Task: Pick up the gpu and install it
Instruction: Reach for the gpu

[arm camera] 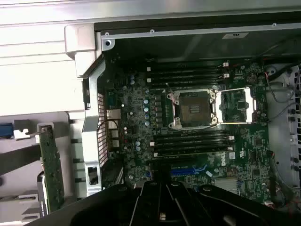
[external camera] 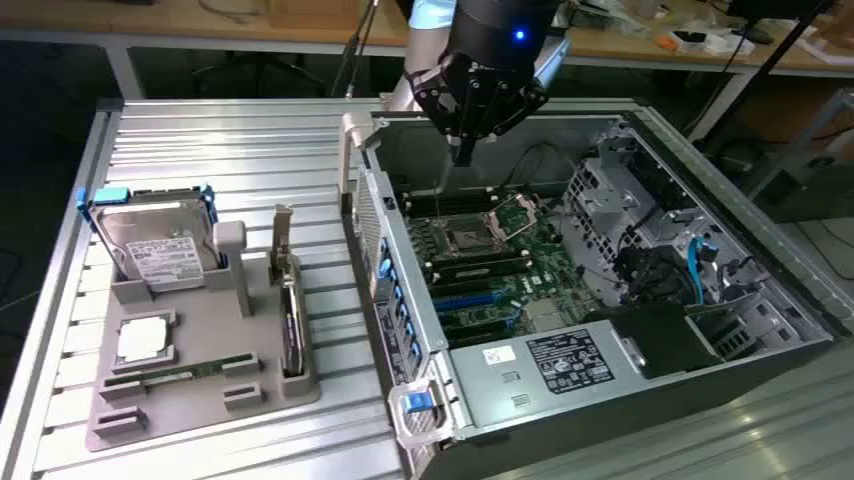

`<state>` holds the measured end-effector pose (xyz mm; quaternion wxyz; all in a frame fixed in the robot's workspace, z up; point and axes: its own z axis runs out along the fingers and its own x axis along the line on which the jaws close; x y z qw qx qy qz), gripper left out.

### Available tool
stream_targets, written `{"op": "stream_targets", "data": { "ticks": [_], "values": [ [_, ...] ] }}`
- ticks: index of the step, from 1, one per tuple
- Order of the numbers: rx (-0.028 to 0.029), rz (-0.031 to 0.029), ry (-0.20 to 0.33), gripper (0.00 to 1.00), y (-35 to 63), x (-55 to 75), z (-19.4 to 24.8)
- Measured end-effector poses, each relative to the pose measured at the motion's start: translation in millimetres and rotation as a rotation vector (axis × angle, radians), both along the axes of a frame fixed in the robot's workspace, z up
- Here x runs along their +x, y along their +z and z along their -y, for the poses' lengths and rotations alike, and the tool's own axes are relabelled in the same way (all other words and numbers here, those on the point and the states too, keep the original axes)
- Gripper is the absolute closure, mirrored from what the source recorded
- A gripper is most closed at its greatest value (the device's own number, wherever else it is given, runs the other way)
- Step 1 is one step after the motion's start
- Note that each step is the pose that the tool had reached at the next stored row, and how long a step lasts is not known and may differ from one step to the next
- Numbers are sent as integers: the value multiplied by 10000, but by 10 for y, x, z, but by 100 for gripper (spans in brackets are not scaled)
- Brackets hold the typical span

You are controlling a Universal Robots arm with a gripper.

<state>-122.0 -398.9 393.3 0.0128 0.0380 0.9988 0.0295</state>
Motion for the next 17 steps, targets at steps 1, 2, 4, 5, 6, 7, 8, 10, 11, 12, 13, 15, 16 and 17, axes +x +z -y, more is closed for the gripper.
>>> {"op": "stream_targets", "data": {
  "ticks": [1, 2, 4, 5, 6, 7, 8, 10, 11, 12, 13, 15, 16, 17],
  "values": [
    [6, 0, 0, 89, 0, 0, 0],
    [12, 0, 0, 89, 0, 0, 0],
    [34, 0, 0, 89, 0, 0, 0],
    [35, 0, 0, 89, 0, 0, 0],
    [35, 0, 0, 89, 0, 0, 0],
    [35, 0, 0, 89, 0, 0, 0],
    [35, 0, 0, 89, 0, 0, 0],
    [35, 0, 1, 89, 0, -2, 0],
    [35, 0, 1, 89, 0, -2, 0],
    [35, 0, 1, 89, 0, -3, 0],
    [34, -1, 1, 89, 0, -3, 0],
    [35, -1, -1, 89, 0, -13, 1],
    [35, -1, -1, 89, 0, -21, 1],
    [35, -1, 0, 89, 0, -33, 0]
  ]
}}
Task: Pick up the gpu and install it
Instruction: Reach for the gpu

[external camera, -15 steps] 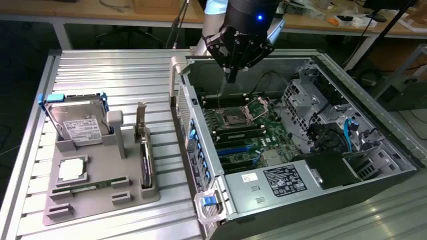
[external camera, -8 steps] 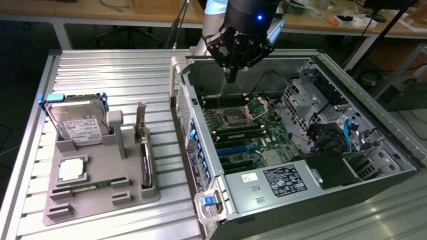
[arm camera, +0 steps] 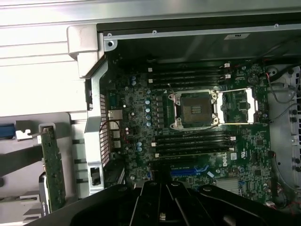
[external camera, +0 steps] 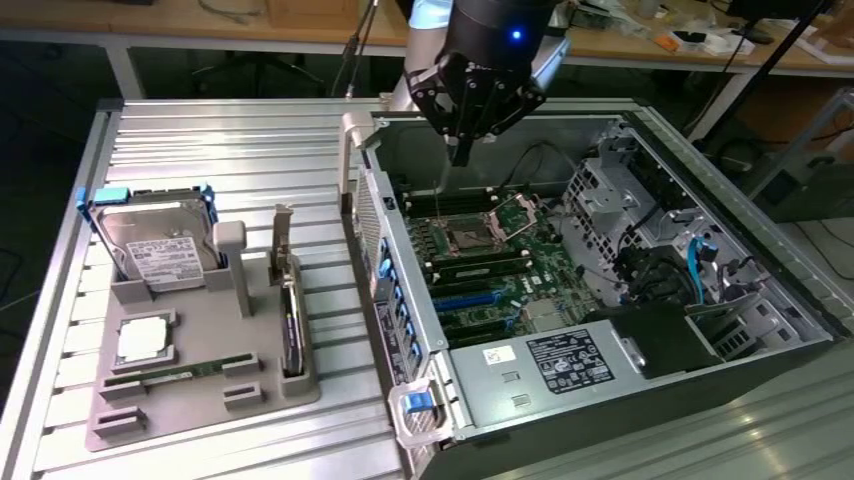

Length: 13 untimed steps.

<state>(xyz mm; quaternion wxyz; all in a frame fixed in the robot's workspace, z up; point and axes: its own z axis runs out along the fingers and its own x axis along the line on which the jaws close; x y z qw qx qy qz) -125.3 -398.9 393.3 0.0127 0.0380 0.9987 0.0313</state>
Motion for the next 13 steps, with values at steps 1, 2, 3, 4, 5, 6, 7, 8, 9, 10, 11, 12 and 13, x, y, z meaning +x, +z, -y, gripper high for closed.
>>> {"op": "stream_targets", "data": {
  "ticks": [1, 2, 3, 4, 5, 6, 7, 8, 9, 10, 11, 12, 13],
  "values": [
    [0, 0, 0, 89, 0, -6, 0],
    [0, 0, 0, 89, 0, -12, 0],
    [0, 0, 1, 89, 0, -18, 0],
    [0, 0, 0, 89, 0, -24, 0],
    [0, 0, 0, 89, 0, -30, 0],
    [0, 1, 1, 89, 0, -36, 0],
    [1, 1, 0, 89, -1, -42, 0],
    [0, 0, 0, 89, -1, -48, 0],
    [0, 0, 0, 89, 0, -53, 0],
    [0, 1, 0, 89, -1, -57, 0],
    [0, 0, 0, 89, -1, -62, 0],
    [0, 0, 0, 89, 0, -67, 0],
    [0, 0, 0, 89, -1, -70, 0]
  ]
}}
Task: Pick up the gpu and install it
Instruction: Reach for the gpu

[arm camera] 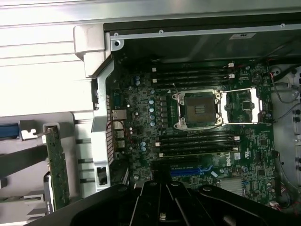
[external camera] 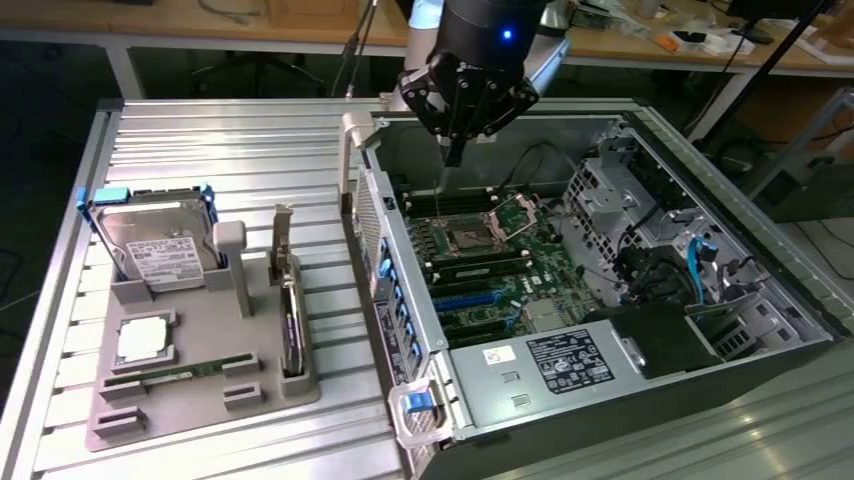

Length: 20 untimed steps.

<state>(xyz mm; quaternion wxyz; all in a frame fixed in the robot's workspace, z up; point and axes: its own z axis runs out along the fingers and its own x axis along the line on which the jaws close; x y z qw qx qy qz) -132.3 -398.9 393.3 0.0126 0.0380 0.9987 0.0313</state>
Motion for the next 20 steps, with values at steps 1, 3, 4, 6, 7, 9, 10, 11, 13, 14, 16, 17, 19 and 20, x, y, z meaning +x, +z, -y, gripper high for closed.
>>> {"op": "stream_targets", "data": {
  "ticks": [1, 3, 4, 6, 7, 9, 10, 11, 13, 14, 16, 17, 19, 20],
  "values": [
    [1, 0, 0, 89, -1, -4, 0],
    [0, 0, 0, 89, -1, -13, 0],
    [0, 0, 0, 89, -1, -18, 1],
    [1, 0, -1, 89, -1, -35, 0],
    [0, -1, -1, 89, -1, -38, 0],
    [0, -1, -1, 89, -1, -47, 0],
    [0, -1, 0, 89, -1, -53, 0],
    [0, -1, 0, 89, -1, -56, 0],
    [0, -1, -1, 89, -1, -64, 0],
    [0, -2, 0, 89, -1, -70, 0],
    [0, -1, 2, 89, -1, -75, 0],
    [1, -2, 0, 89, -1, -77, 0],
    [0, -1, 0, 89, -1, -100, 0],
    [0, -1, 0, 89, -1, -102, 0]
  ]
}}
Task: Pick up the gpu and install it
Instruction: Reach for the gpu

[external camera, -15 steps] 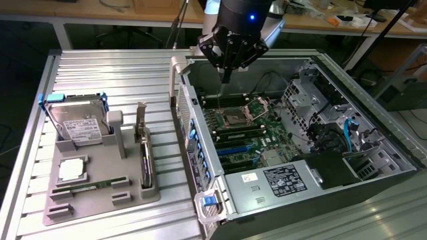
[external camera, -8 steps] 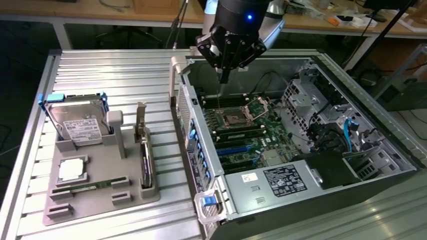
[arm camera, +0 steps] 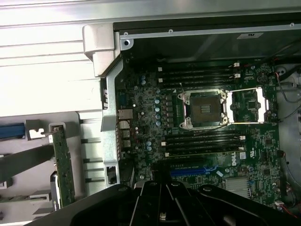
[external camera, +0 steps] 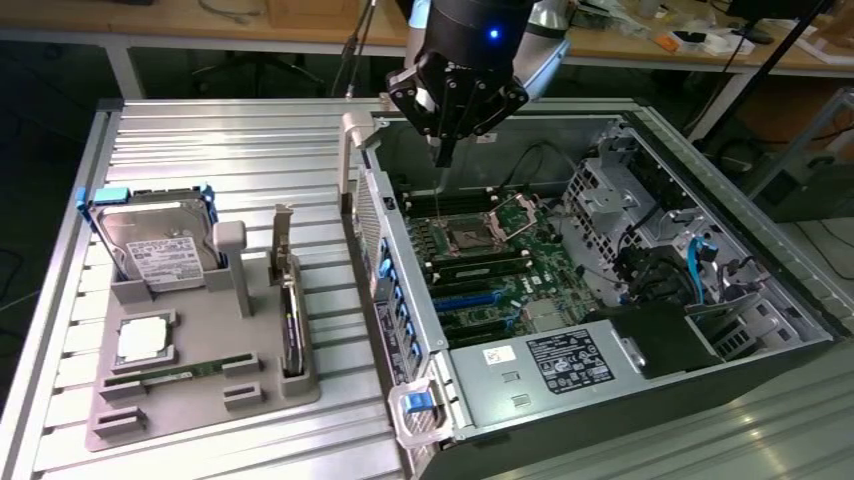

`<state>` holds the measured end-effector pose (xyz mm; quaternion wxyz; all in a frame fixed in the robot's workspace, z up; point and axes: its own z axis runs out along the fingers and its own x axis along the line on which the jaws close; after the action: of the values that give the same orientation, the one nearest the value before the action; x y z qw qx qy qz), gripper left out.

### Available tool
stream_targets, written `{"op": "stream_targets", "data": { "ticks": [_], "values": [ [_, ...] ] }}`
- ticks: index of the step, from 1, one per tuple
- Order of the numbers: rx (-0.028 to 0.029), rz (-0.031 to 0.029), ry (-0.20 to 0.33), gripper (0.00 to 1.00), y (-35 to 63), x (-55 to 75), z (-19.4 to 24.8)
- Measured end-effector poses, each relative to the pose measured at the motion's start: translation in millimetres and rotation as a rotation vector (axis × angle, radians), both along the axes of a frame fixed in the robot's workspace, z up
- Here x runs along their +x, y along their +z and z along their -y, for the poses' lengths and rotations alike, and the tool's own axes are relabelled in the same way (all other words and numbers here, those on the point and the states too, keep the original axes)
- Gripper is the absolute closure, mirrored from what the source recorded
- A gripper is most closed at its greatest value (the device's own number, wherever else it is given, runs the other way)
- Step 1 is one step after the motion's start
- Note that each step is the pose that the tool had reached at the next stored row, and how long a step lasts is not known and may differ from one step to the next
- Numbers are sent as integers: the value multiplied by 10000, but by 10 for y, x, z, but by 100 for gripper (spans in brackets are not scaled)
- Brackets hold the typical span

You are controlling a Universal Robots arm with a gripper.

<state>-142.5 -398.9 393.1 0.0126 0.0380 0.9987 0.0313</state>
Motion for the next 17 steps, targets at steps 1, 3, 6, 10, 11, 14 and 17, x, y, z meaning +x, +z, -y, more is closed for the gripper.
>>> {"op": "stream_targets", "data": {
  "ticks": [1, 3, 6, 10, 11, 14, 17],
  "values": [
    [0, 0, 0, 89, 0, 0, 0],
    [0, 0, 0, 89, 0, -8, 0],
    [0, 0, 0, 89, 0, -8, 0],
    [0, 0, 0, 89, 0, -12, 0],
    [0, 0, -1, 89, 0, -15, 0],
    [0, 0, 0, 89, 0, -23, 0],
    [0, 0, 0, 89, 0, -39, 0]
  ]
}}
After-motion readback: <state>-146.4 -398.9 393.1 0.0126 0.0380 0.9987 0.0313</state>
